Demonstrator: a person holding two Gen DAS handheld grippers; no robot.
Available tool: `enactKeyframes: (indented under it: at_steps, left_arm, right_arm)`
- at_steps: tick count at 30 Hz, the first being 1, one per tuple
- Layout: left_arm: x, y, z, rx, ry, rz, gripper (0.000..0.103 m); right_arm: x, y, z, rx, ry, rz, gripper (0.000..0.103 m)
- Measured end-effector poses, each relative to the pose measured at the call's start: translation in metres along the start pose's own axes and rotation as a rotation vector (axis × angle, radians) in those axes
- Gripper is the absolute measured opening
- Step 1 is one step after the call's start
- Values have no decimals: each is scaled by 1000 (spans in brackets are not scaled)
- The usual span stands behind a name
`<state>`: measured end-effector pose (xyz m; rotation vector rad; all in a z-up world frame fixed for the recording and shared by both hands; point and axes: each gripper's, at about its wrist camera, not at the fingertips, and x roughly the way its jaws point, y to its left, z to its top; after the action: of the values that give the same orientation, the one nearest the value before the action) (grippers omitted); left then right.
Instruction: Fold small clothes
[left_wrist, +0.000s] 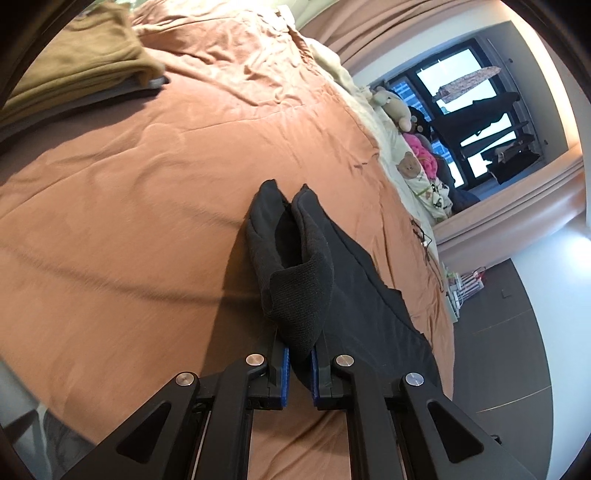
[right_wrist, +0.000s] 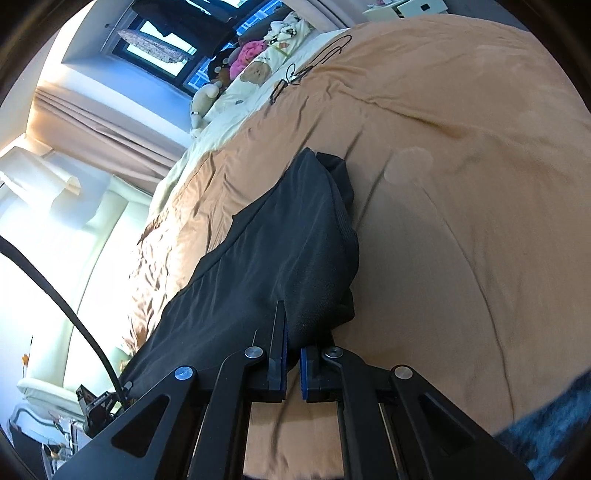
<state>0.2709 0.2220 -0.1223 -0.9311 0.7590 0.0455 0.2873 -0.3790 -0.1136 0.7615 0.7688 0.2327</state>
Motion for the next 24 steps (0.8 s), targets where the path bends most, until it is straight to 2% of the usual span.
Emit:
enactKeyframes:
  at_steps: [9, 15, 19, 22, 24]
  left_arm:
    - [-17, 27, -29, -35, 11, -4, 8]
    - [-4, 44, -40, -64, 35, 20, 9]
    - [3, 57, -43, -102, 61, 22, 11]
    - [6, 63, -46, -124, 67, 21, 20]
    - [7, 64, -49, -126, 63, 12, 36]
  right_arm:
    - [-10, -6, -14, -8, 16, -38, 1]
    - [-17, -12, -29, -64, 67, -98, 1]
    - [-29, -7, -27, -72, 92, -142, 2]
    - [-51, 7, -25, -116, 56, -198, 2]
    - [-66, 19, -25, -145, 25, -214, 2]
